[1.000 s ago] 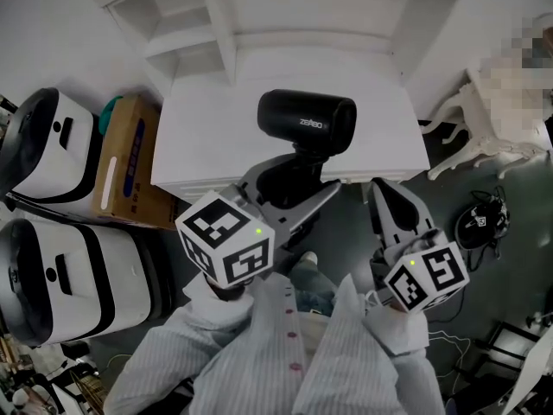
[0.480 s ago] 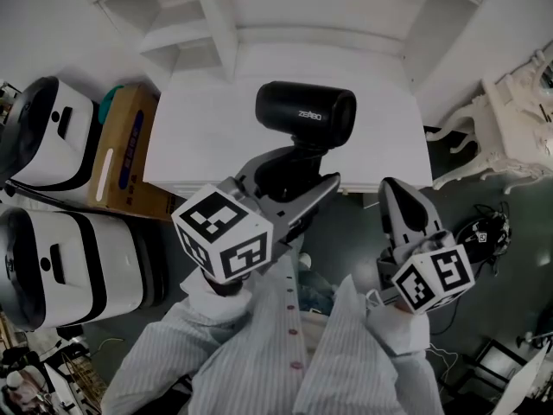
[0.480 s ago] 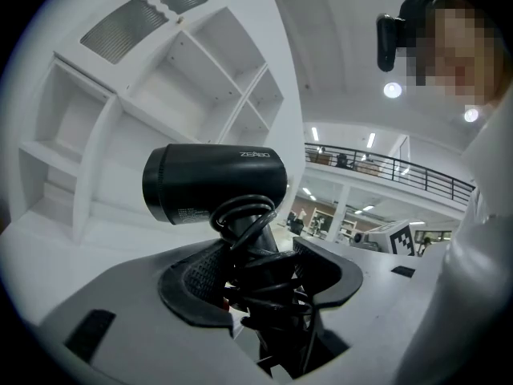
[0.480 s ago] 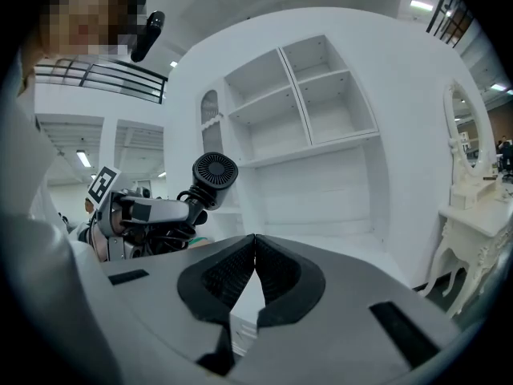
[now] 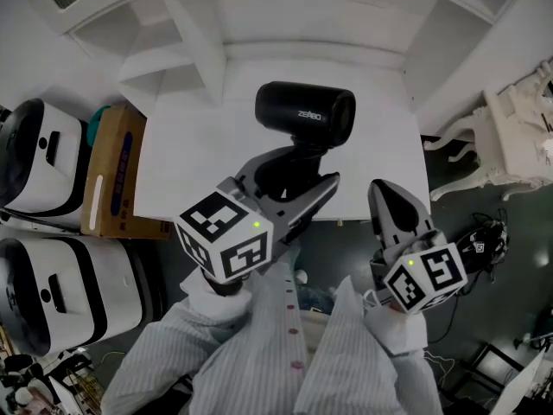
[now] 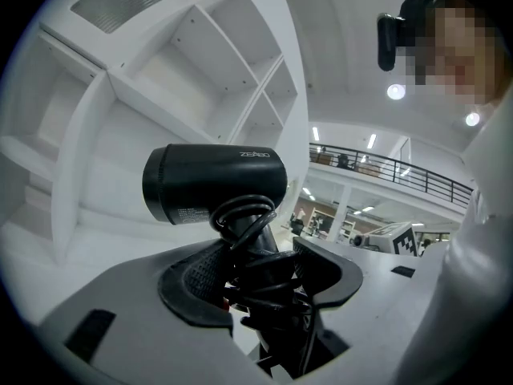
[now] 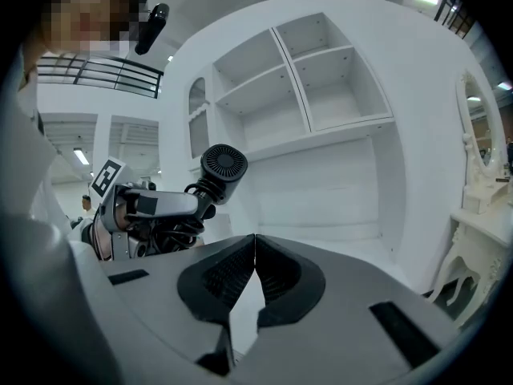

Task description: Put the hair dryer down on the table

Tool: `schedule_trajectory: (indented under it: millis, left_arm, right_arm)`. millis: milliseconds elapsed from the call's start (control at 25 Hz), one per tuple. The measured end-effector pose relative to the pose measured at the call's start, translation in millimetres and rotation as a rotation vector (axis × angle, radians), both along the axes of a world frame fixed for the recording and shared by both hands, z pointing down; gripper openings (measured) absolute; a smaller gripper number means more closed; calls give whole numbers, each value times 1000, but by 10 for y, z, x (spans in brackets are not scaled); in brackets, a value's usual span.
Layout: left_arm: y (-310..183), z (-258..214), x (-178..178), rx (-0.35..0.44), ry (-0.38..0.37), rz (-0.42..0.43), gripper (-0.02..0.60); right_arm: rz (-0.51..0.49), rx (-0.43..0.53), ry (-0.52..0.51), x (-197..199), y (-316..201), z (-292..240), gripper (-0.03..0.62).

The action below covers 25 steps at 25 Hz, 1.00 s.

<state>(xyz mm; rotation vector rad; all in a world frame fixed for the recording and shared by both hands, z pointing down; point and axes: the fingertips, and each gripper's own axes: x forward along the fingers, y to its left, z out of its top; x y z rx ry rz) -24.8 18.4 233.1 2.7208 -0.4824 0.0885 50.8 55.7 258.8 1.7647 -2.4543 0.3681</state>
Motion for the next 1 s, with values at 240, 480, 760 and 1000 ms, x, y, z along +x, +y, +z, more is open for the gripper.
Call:
schedule_trajectory:
  millis: [240,480,760,1000]
  left_arm:
    - [-578,12,291,1,-7,44,247]
    - [-1079,48,438,-10,-22,70,247]
    - [-1388,209,483,-36,-59,76,247]
    - [-1561,299,635,-73,-75,95,247]
  right_arm:
    - [-13,-4,17,101,-621,30,12]
    - [-8,-24,10,182,-1159,73,12]
    - [43,-46,-16,343,-1415,164,12]
    - [66,-79,-28,519,-1573,202,12]
